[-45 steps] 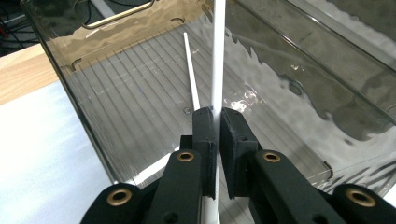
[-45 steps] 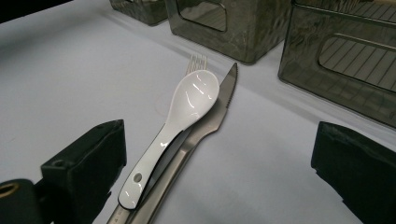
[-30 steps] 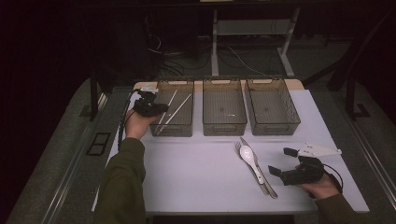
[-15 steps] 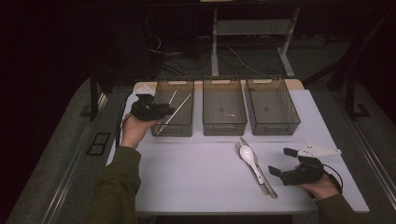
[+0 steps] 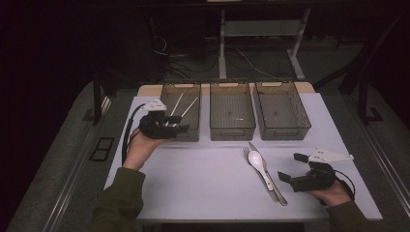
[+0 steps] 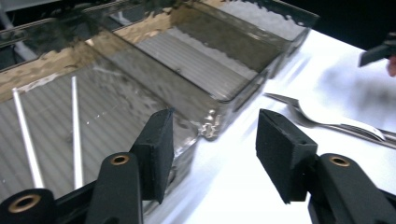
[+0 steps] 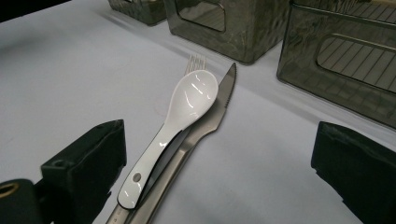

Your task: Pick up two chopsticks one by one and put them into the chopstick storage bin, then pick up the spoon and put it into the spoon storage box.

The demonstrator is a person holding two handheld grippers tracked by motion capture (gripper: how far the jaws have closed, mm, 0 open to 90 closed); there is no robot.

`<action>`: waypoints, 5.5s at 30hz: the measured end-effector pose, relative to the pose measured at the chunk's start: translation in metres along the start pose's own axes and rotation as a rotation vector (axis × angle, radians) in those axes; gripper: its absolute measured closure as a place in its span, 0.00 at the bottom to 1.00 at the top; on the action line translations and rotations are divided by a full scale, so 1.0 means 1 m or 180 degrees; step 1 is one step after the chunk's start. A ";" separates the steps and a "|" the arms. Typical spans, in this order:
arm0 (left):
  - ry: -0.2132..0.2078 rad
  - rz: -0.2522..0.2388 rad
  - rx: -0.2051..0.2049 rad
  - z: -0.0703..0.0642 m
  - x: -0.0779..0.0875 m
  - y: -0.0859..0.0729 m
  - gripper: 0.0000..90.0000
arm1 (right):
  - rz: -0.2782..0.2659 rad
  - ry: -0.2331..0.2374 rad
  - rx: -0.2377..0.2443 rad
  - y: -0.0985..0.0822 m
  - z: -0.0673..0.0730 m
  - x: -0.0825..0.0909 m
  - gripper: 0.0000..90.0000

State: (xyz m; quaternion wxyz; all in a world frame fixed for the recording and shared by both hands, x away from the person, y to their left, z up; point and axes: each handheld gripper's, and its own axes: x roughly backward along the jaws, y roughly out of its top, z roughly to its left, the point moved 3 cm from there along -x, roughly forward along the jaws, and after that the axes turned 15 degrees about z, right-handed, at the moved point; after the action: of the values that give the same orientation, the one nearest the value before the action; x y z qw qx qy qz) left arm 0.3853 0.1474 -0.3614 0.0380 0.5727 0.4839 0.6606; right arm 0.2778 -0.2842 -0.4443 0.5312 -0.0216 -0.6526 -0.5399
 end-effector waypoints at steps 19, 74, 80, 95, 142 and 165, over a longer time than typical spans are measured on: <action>-0.0008 -0.0088 -0.0128 -0.038 -0.018 -0.043 0.20 | -0.0005 -0.0004 0.0002 -0.001 0.001 0.001 0.04; -0.0207 -0.0037 -0.0181 -0.080 -0.028 -0.097 0.00 | 0.0659 0.0457 0.0353 0.010 0.039 -0.020 0.99; -0.0202 -0.0031 -0.0183 -0.080 -0.029 -0.098 0.00 | 0.0772 0.0448 0.0425 0.012 0.047 -0.030 1.00; -0.0221 0.0001 -0.0183 -0.080 -0.029 -0.098 0.00 | 0.1055 0.0192 0.0517 0.010 0.051 -0.043 1.00; -0.0247 -0.0020 -0.0159 -0.081 -0.030 -0.097 0.00 | 0.1066 -0.0225 0.0233 0.006 0.008 -0.031 1.00; -0.0256 -0.0011 -0.0159 -0.080 -0.031 -0.098 0.00 | 0.0939 -0.0090 0.0115 0.030 -0.023 -0.035 0.92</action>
State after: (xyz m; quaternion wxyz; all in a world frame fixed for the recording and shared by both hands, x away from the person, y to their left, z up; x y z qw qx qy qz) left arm 0.2831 0.1331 -0.4404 0.0729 0.5968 0.4663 0.6489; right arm 0.3258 -0.2693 -0.4524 0.5957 -0.1153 -0.6594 -0.4438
